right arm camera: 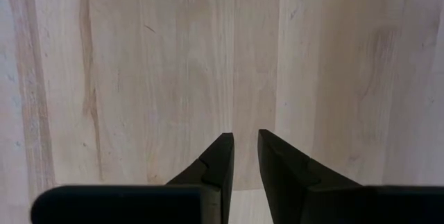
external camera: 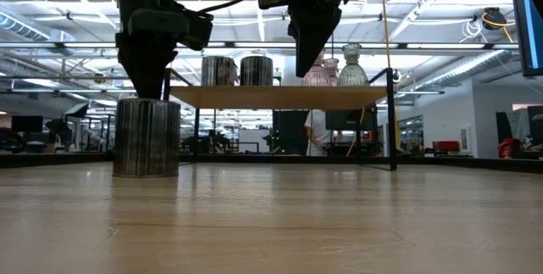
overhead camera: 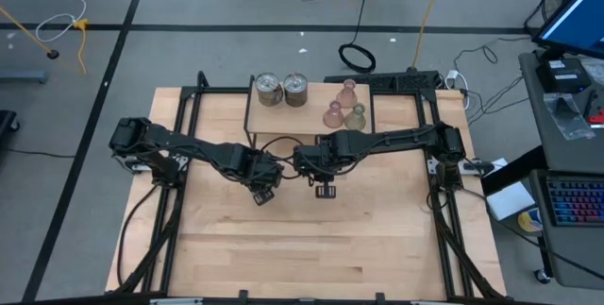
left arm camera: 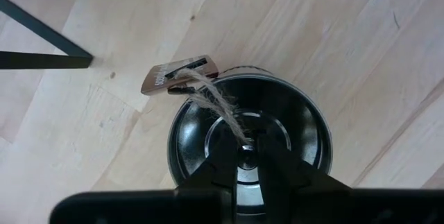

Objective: Pick & Place candle stick holders
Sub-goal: Put the scented candle on the shelf

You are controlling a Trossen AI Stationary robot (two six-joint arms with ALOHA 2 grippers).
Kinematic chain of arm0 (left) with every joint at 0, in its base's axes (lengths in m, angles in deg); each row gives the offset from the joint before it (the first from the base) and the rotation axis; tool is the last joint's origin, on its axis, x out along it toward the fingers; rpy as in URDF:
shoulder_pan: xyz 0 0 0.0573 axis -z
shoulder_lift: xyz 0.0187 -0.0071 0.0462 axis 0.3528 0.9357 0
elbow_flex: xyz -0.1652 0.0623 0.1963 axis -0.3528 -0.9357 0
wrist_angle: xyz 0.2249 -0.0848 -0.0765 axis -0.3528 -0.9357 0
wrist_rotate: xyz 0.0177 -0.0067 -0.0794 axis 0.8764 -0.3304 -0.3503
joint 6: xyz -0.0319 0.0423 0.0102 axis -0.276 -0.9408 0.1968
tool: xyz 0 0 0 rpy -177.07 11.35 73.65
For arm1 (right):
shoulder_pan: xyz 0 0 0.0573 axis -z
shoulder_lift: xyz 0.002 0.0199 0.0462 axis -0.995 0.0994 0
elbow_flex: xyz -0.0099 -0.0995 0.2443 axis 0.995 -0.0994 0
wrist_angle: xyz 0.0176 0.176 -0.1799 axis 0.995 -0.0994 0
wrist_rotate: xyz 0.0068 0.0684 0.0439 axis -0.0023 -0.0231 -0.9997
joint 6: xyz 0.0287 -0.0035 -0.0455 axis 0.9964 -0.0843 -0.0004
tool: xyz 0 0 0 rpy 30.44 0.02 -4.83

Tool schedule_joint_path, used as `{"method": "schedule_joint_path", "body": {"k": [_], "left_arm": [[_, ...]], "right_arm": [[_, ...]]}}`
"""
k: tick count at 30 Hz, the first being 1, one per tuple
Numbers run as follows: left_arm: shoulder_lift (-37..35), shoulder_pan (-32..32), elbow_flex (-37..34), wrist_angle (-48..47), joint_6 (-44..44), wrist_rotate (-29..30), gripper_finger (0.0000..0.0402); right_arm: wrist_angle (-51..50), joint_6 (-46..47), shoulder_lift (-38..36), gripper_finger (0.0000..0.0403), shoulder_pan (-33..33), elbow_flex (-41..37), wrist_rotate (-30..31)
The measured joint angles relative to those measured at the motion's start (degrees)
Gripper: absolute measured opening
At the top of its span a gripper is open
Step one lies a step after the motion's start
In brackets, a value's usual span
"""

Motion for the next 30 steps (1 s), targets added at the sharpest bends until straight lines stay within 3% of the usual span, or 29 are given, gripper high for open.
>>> {"method": "schedule_joint_path", "body": {"k": [21, 30], "left_arm": [[0.2, -0.7, 8.2, -12.5, -2.5, 1.1, 0.0031], [0.2, -0.6, 16.7, -19.8, -3.9, 1.4, 0.0031]], "right_arm": [[0.7, -1.1, -0.1, 0.0059, 0.0, 0.0, 0.2], [-4.9, -0.9, -0.3, 0.0059, 0.0, 0.0, 0.2]]}}
